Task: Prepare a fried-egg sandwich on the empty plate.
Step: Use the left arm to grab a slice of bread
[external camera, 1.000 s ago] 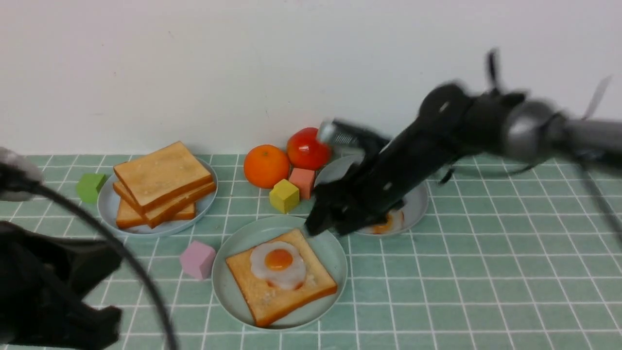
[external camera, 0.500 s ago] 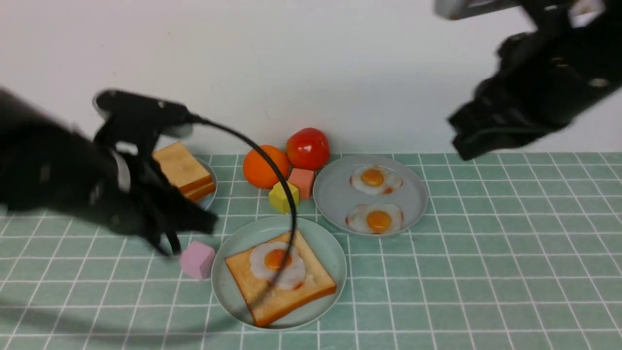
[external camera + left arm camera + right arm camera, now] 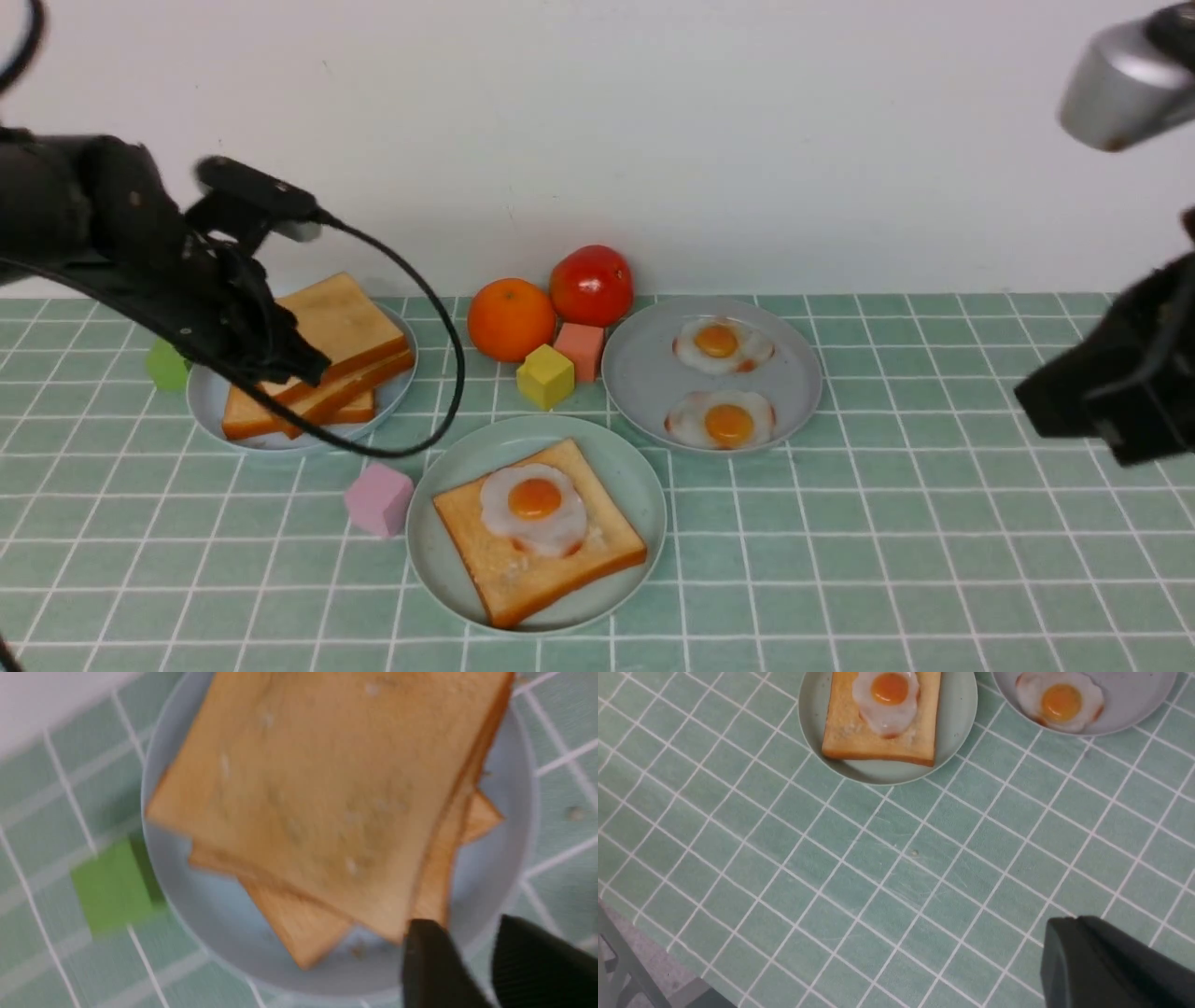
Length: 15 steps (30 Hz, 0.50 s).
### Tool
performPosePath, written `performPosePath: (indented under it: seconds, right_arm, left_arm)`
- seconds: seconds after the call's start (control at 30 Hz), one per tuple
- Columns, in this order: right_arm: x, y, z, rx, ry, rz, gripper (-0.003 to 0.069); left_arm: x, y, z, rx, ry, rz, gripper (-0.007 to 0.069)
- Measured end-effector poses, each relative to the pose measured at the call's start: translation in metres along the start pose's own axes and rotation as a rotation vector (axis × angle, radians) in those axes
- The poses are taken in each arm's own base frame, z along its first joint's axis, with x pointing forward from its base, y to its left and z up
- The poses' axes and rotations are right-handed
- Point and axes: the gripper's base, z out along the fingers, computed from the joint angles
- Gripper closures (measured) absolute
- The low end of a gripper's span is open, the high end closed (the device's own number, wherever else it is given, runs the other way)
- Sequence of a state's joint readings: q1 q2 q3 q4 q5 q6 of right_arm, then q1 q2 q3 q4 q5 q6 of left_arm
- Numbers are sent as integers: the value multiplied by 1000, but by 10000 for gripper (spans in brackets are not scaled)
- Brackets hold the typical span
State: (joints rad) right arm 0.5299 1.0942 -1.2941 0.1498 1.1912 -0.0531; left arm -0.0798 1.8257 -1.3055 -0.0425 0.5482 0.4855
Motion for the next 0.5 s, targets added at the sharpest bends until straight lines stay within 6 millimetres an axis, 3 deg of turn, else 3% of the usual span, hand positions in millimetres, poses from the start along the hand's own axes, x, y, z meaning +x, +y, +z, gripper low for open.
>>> performPosePath:
  seconds: [0.13,0.2,0.37,0.5]
  right_arm:
    - [5,1,-4,0,0,-1,627]
    - [6,1,-5,-1,1,-2,627]
    - [6,1,-4,-8,10,15,622]
    - [7,3,-4,-29,12,33,615]
  left_arm:
    - [0,3,23,-20,10,113,268]
    - [2,3,32,-27,14,134,253]
    - [5,5,48,-51,26,195,274]
    - [4,5,51,-59,22,211,351]
